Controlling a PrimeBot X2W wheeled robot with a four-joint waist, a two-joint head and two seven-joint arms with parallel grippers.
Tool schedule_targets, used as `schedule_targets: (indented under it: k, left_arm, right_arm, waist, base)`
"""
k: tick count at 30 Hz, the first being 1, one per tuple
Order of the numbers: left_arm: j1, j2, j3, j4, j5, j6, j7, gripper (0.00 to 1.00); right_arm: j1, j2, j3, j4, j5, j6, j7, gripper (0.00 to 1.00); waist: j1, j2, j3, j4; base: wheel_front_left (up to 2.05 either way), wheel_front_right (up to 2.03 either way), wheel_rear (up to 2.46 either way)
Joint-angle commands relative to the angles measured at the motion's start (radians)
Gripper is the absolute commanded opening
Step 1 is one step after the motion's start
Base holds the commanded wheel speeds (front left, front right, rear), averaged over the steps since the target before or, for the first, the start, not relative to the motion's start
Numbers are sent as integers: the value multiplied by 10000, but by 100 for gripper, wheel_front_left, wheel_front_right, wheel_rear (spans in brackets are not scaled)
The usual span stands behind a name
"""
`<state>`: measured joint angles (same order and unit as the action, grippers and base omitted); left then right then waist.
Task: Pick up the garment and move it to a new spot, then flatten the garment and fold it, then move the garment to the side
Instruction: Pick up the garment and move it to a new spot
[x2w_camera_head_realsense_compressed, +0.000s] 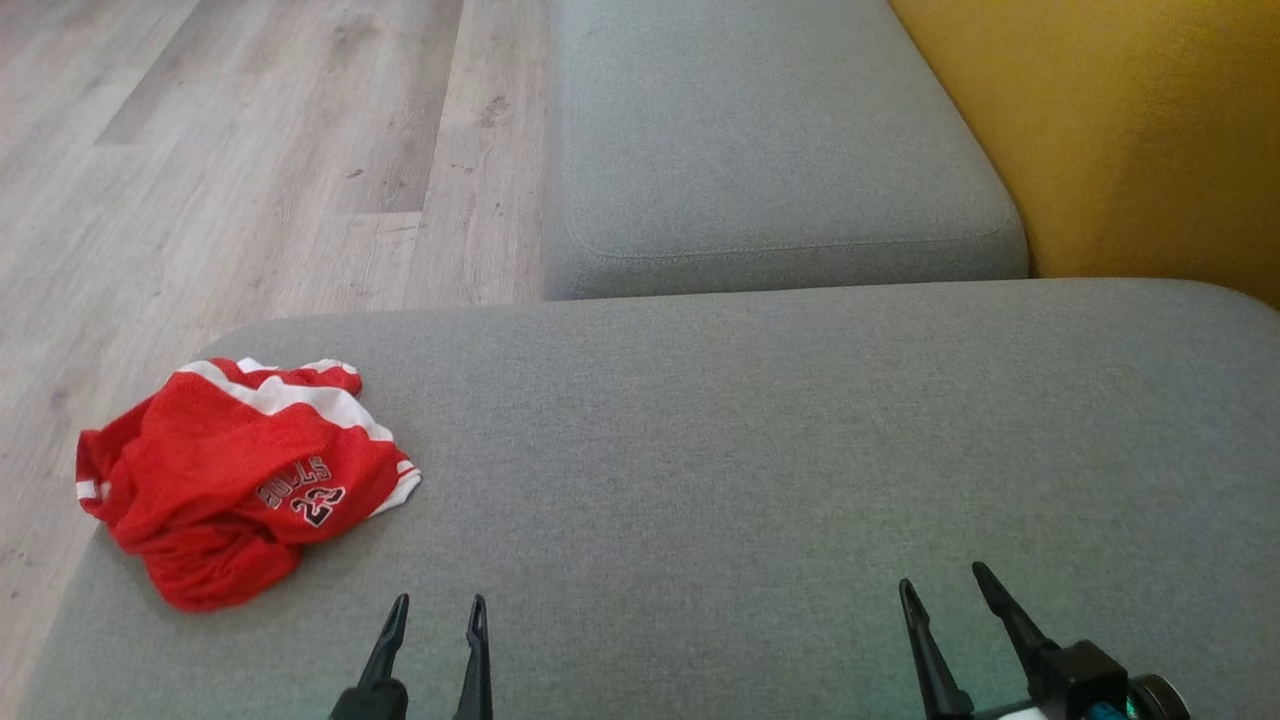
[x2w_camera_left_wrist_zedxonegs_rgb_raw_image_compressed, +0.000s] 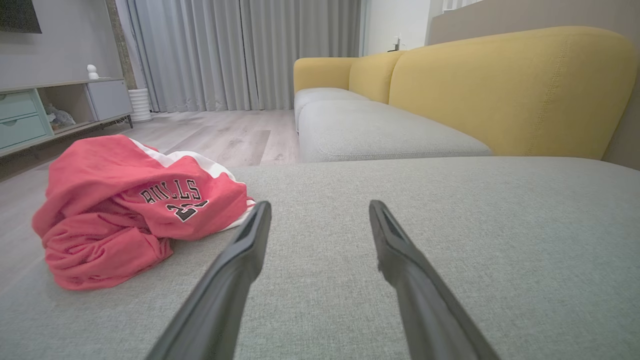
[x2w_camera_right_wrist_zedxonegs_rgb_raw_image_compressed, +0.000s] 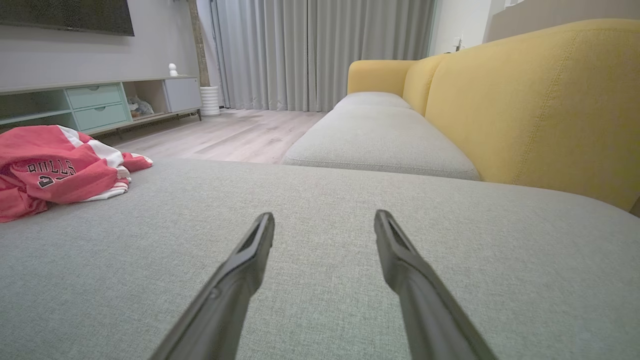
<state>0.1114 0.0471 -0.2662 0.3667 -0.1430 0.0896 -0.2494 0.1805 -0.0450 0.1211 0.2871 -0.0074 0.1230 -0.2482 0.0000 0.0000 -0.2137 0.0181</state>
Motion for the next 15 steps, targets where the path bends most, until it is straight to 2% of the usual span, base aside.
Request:
schedule_targets:
  k: [1, 9, 15]
  left_arm:
    - [-365, 31, 286, -268, -60, 85, -124, 100]
    - [-366, 31, 307, -149, -45, 47, -124, 100]
    - [-518, 31, 408, -49, -32, 82, -124, 100]
  right_arm:
    - [-394, -53, 176, -263, 96, 77, -136, 100]
    - [-396, -53, 144, -181, 279, 77, -136, 100]
    - [-379, -53, 169, -94, 440, 77, -136, 100]
  waist:
    - [0, 0, -2, 0]
    - [0, 0, 5, 46]
    - [0, 0, 109, 497]
  base:
    - [0, 0, 0]
    - [0, 0, 0]
    - [0, 0, 0]
